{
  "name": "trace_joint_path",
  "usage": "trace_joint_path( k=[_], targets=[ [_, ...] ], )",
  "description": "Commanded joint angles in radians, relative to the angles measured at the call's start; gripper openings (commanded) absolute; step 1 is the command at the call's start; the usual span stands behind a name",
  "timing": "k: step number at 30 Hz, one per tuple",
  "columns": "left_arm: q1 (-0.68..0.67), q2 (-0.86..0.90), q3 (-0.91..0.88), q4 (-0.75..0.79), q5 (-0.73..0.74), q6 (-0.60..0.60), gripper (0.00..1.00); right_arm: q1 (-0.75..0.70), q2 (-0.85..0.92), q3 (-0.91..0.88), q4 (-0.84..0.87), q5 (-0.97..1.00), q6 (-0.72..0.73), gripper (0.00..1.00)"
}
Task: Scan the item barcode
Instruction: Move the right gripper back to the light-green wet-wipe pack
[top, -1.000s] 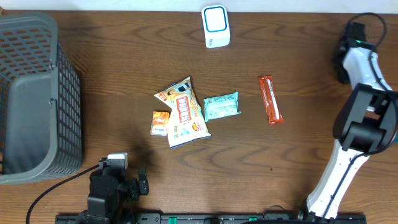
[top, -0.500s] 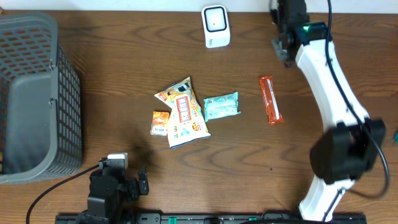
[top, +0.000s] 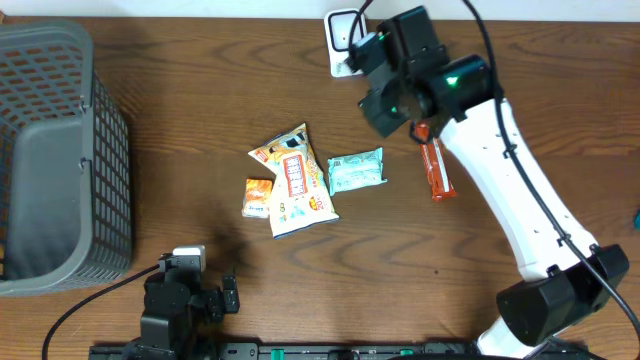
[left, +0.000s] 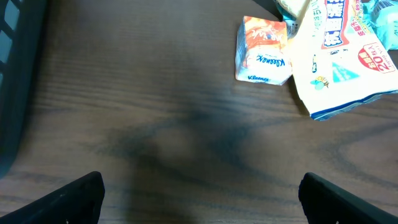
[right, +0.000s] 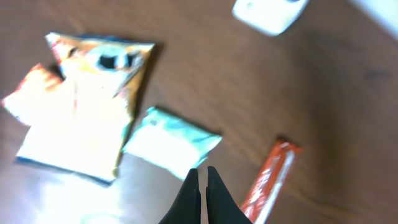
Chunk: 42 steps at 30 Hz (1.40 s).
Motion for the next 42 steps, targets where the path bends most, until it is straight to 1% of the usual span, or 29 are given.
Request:
trace_joint_path(
  k=[1,3,4,5,8,9,11,14,16,23,25,29,34,39,40,42],
  targets=[
    [-0.003,-0.001,0.001,-0.007,-0.008,-0.002,1.00,0.011,-0.027,0.000,-0.051,-0.029,0.061,0.04],
    [-0.003,-0.001,0.001,-0.007,-0.008,-0.001,1.00,0.011,-0.026,-0.001,-0.088,-0.019,0.061,0.54],
    [-0.003,-0.001,0.001,-0.007,-0.008,-0.001,1.00,0.011,-0.026,-0.003,-0.098,-0.033,0.063,0.84],
    [-0.003,-0.001,0.001,-0.007,-0.008,-0.001,1.00,0.012,-0.026,-0.007,-0.100,-0.048,0.073,0.99],
    [-0.003,-0.001,0.001,-0.006,-0.008,-0.001,1.00,0.012,-0.024,-0.023,-0.093,-0.091,0.144,0.99],
    [-0.003,-0.001,0.001,-0.007,-0.008,-0.001,1.00,0.012,-0.023,-0.031,-0.093,-0.090,0.207,0.99],
    [-0.003,-0.001,0.001,-0.006,-0.008,-0.001,1.00,0.010,-0.021,-0.059,-0.093,-0.090,0.383,0.99],
    [-0.003,-0.001,0.001,-0.007,-0.008,-0.001,1.00,0.010,-0.021,-0.147,-0.062,-0.089,0.613,0.99],
    [-0.003,-0.001,0.001,-0.007,-0.008,-0.001,1.00,0.011,-0.021,-0.221,0.002,-0.090,0.646,0.99],
    [-0.003,-0.001,0.001,-0.007,-0.008,-0.001,1.00,-0.025,-0.021,-0.497,0.303,-0.111,0.638,0.99],
    [-0.003,-0.001,0.001,-0.006,-0.008,-0.001,1.00,-0.044,-0.021,-0.557,0.401,-0.134,0.581,0.99],
    [-0.003,-0.001,0.001,-0.006,-0.008,-0.001,1.00,-0.069,-0.016,-0.644,0.541,-0.143,0.501,0.99],
    [-0.003,-0.001,0.001,-0.007,-0.008,-0.002,1.00,-0.076,0.051,-0.669,0.605,-0.151,0.414,0.99],
    [-0.003,-0.001,0.001,-0.007,-0.008,-0.001,1.00,-0.076,0.139,-0.668,0.651,-0.269,0.348,0.99],
    [-0.003,-0.001,0.001,-0.007,-0.008,-0.001,1.00,-0.077,0.153,-0.668,0.651,-0.267,0.347,0.95],
    [-0.003,-0.001,0.001,-0.007,-0.008,-0.001,1.00,-0.083,0.179,-0.668,0.644,-0.258,0.343,0.90]
  ],
)
